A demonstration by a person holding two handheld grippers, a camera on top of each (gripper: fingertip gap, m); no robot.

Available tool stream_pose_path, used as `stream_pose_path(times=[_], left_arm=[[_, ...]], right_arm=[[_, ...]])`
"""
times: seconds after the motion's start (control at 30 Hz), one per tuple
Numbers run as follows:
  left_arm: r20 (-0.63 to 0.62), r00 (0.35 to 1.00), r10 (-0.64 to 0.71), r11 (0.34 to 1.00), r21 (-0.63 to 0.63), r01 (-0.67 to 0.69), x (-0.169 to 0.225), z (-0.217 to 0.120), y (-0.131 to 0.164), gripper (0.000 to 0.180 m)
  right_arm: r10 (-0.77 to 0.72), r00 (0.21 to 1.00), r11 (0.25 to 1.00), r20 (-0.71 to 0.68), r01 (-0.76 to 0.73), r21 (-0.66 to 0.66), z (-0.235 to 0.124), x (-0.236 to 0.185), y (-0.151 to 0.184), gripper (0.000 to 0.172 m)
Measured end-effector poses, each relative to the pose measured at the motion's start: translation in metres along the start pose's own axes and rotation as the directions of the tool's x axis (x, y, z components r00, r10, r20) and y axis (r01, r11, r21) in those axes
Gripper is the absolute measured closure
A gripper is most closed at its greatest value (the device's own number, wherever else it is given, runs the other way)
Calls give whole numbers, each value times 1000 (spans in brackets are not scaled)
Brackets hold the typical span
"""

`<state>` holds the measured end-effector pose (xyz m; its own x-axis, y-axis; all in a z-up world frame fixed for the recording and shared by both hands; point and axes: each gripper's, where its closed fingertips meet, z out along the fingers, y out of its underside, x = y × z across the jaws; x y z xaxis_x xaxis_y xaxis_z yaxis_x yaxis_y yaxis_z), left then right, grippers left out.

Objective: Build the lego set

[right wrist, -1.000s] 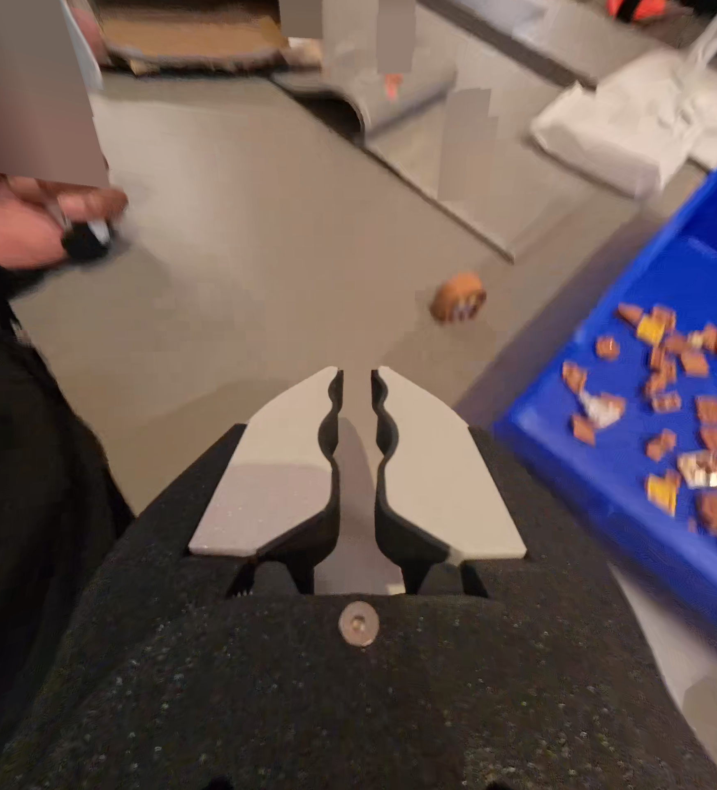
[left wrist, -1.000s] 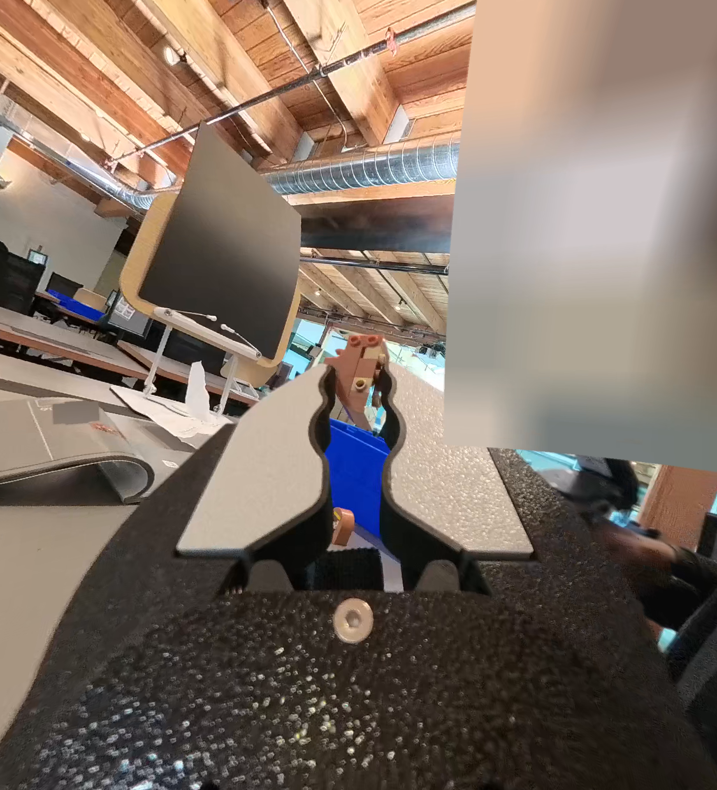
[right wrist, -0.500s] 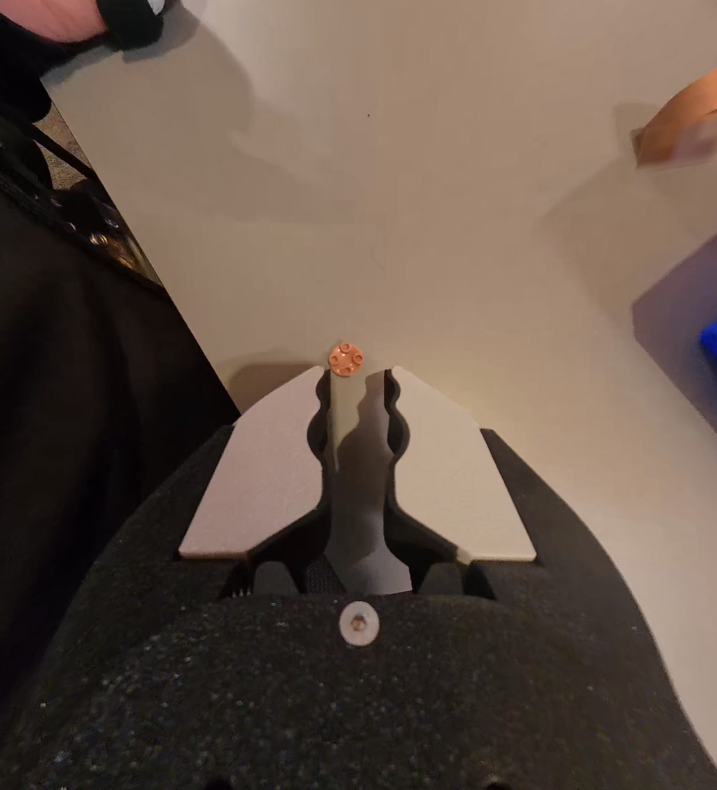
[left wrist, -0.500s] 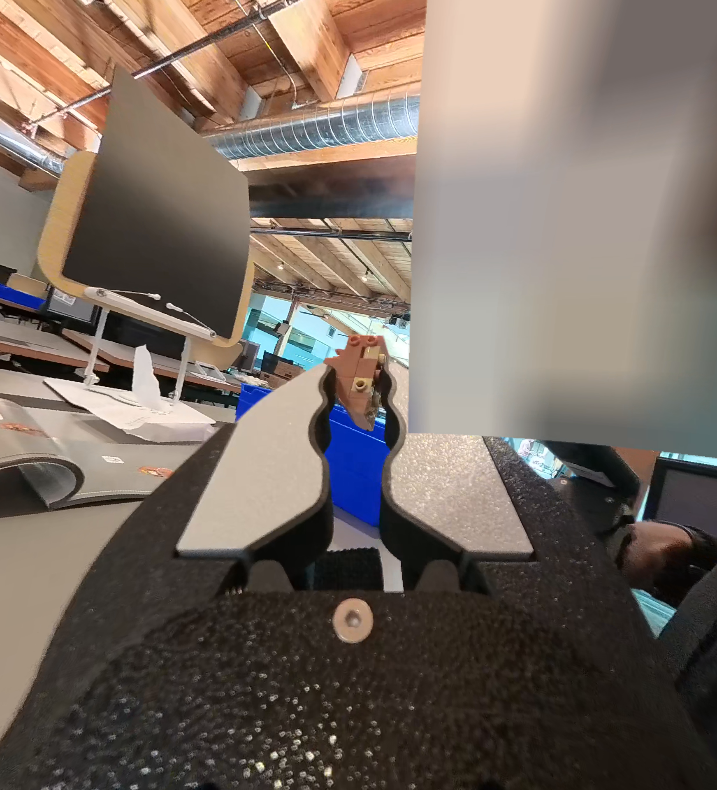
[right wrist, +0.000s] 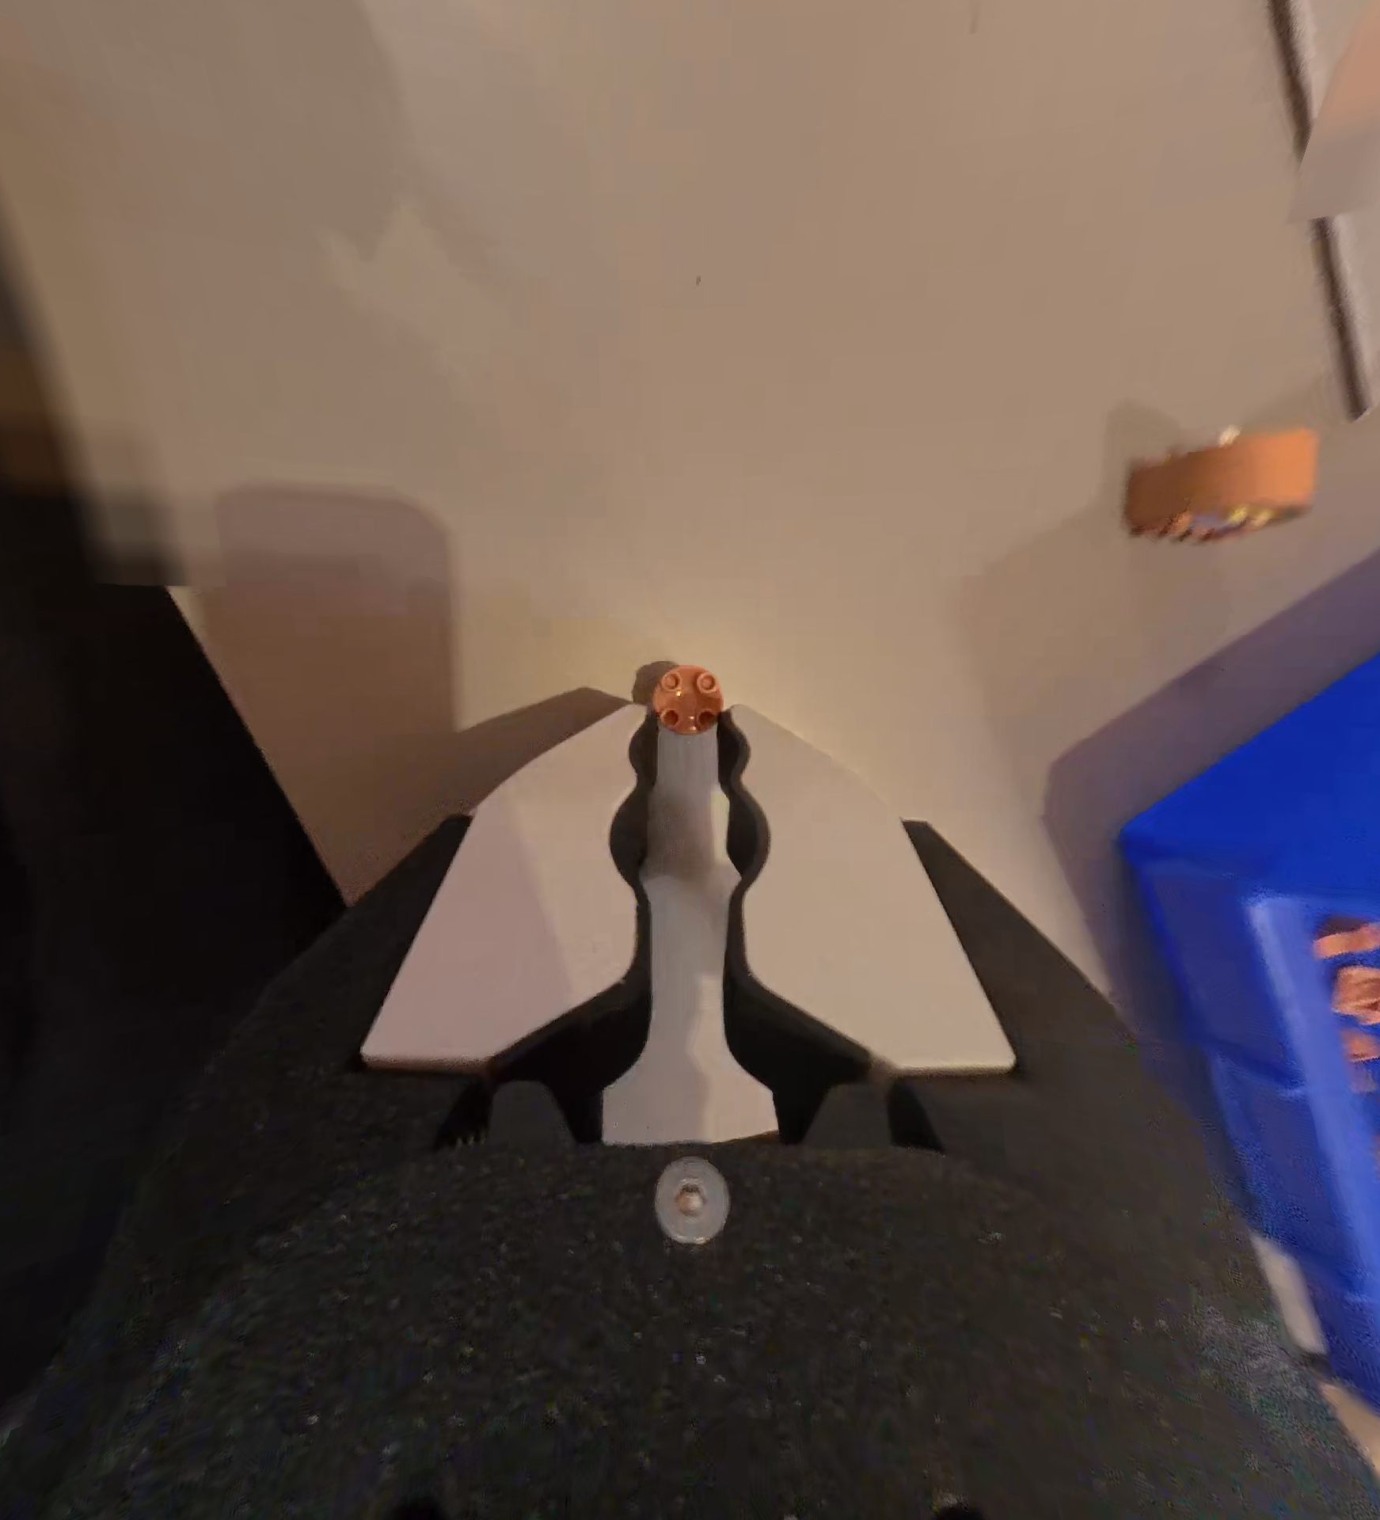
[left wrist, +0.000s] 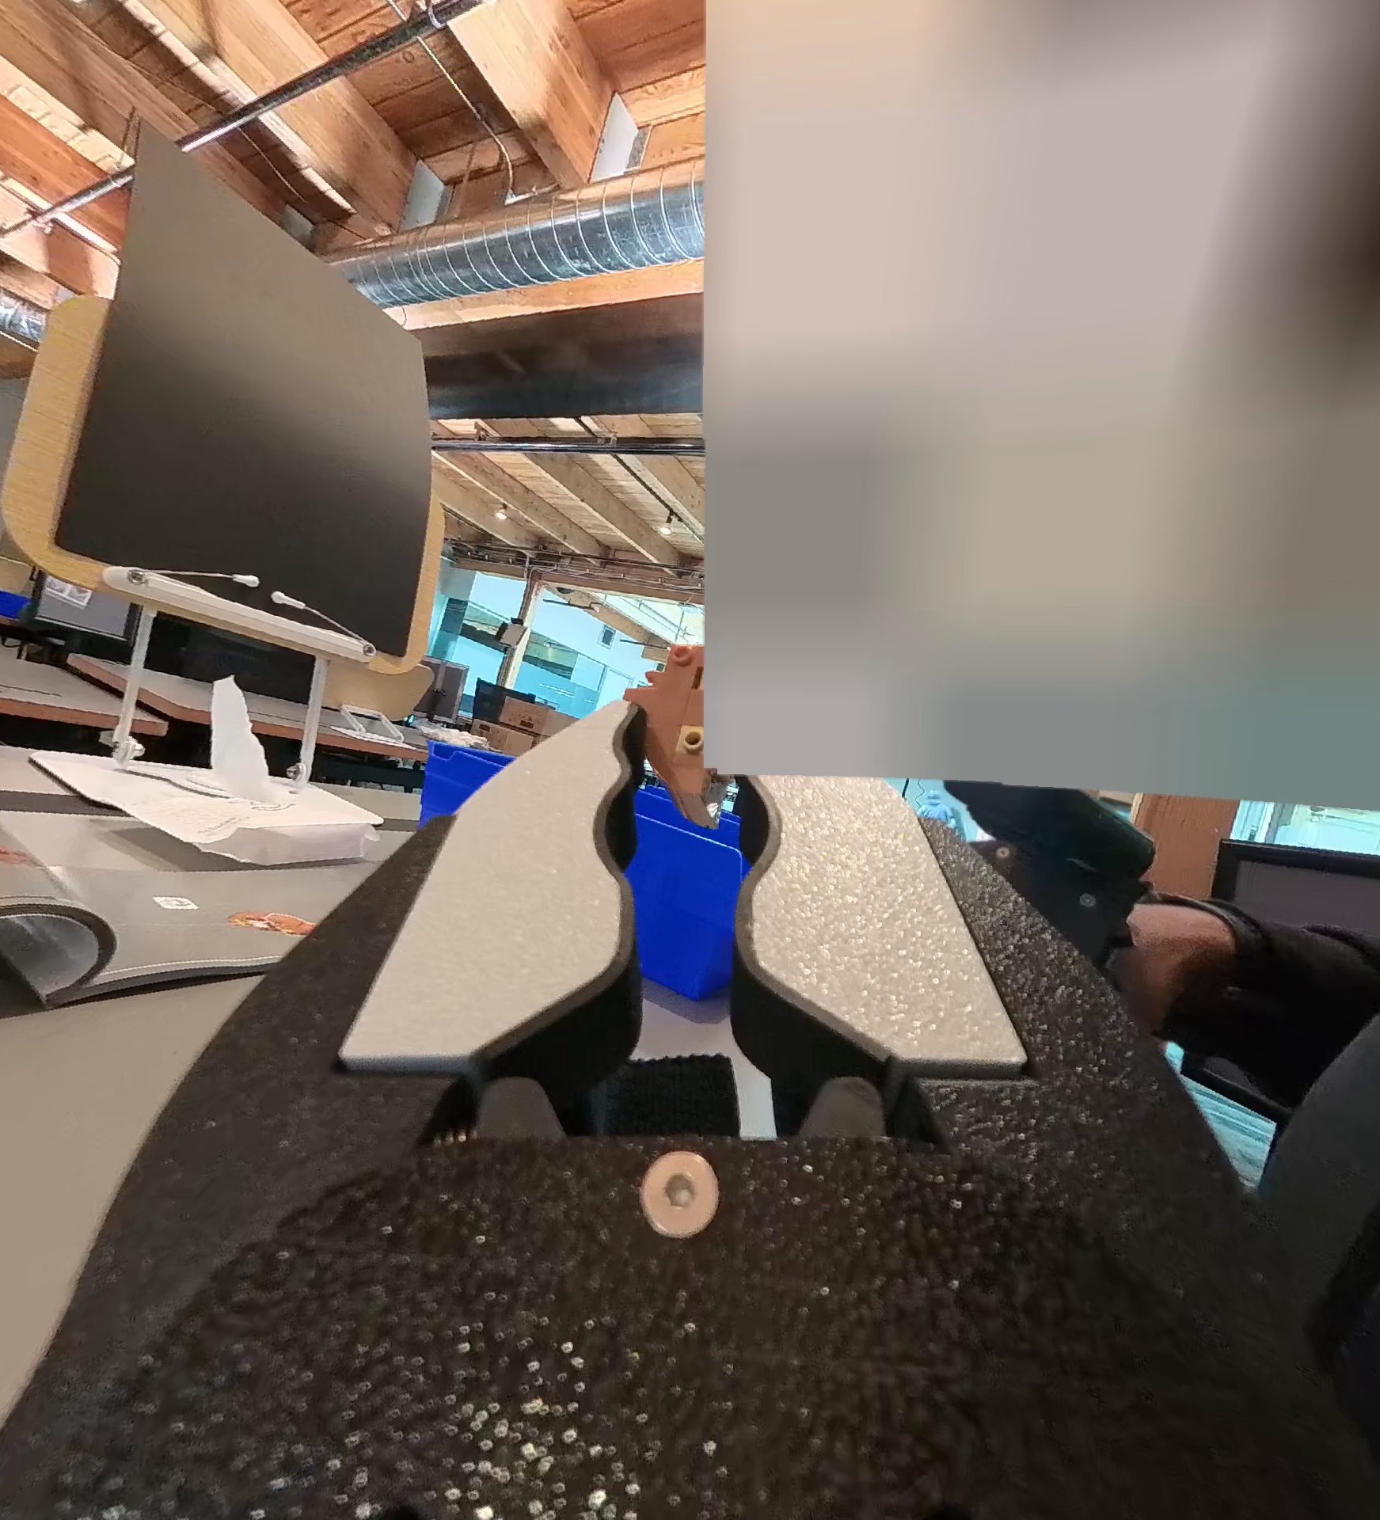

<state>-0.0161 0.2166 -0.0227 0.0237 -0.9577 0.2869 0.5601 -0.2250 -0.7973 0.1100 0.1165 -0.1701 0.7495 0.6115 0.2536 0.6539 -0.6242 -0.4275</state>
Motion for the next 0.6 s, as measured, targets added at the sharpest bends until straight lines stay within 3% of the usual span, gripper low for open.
stream_pose_path(times=[0.13, 0.2, 0.3, 0.4, 0.6], left_arm=[[3, 1000, 4, 1000, -1, -4, 0, 0, 0, 161], [6, 1000, 7, 1000, -1, -7, 0, 0, 0, 161], [9, 1000, 12, 1000, 2, -12, 0, -1, 0, 161], [11, 1000, 11, 1000, 4, -11, -1, -2, -1, 161], [8, 1000, 10, 1000, 3, -10, 0, -1, -1, 161]], right_arm=[[-252, 958, 967, -136, 242, -85, 1, 24, -14, 158], [-398, 889, 916, -225, 369, -160, 0, 39, -22, 158], [-548, 803, 835, -233, 507, -216, 2, 39, -30, 157], [-501, 853, 864, -147, 484, -142, 6, 27, -32, 148], [-236, 971, 972, -41, 235, -19, 4, 31, -31, 148]])
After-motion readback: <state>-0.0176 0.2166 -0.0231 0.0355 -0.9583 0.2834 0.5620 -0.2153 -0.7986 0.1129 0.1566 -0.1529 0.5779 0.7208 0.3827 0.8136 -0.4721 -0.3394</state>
